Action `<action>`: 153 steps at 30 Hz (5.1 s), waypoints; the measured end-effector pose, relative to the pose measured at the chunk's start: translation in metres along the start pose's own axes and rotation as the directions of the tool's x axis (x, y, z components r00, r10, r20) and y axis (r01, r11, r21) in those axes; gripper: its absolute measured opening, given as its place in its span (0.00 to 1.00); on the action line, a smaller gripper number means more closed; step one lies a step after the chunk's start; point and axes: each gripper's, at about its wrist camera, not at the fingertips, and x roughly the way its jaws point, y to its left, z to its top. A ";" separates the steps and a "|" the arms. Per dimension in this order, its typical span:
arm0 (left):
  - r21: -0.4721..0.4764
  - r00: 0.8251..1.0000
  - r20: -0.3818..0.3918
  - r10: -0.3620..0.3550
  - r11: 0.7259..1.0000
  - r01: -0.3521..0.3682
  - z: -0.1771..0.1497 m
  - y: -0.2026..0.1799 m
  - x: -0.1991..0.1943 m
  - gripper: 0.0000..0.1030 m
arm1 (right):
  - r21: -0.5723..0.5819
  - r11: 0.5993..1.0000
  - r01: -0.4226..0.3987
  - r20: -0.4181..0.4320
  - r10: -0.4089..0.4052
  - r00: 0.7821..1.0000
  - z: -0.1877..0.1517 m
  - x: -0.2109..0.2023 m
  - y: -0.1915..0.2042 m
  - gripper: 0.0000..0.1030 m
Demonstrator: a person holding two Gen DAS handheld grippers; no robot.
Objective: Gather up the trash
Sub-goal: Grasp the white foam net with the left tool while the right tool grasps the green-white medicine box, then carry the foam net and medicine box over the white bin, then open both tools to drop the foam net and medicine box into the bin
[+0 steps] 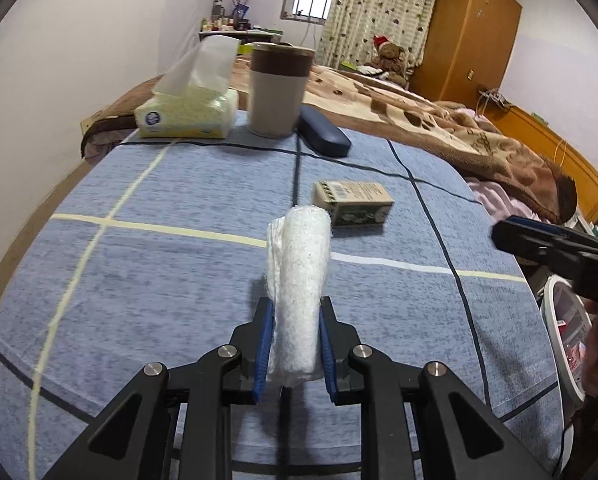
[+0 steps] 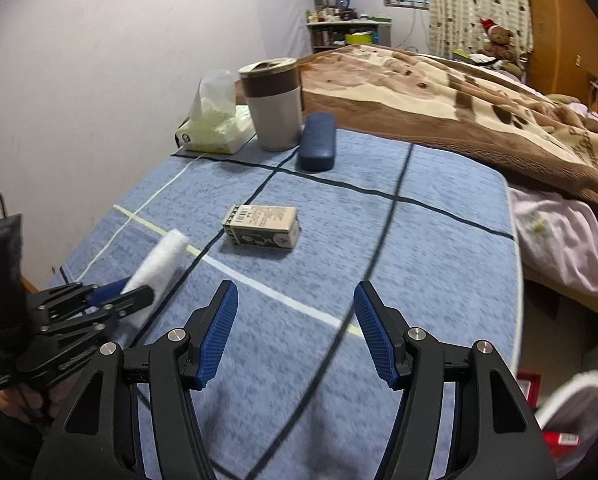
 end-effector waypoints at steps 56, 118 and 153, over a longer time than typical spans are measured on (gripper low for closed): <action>-0.101 1.000 0.021 -0.013 0.995 0.015 -0.011 0.033 -0.030 0.22 | -0.085 0.993 -0.087 -0.011 0.086 0.996 0.003 0.004 0.034 0.37; 0.372 0.910 -0.176 -0.375 0.830 0.415 -0.058 -0.306 -0.039 0.22 | 0.488 0.849 0.205 0.117 -0.296 0.948 -0.177 -0.169 -0.144 0.37; 0.376 0.869 -0.288 -0.403 0.786 0.490 -0.070 -0.361 0.002 0.22 | 0.565 0.786 0.250 0.061 -0.341 0.938 -0.200 -0.173 -0.181 0.37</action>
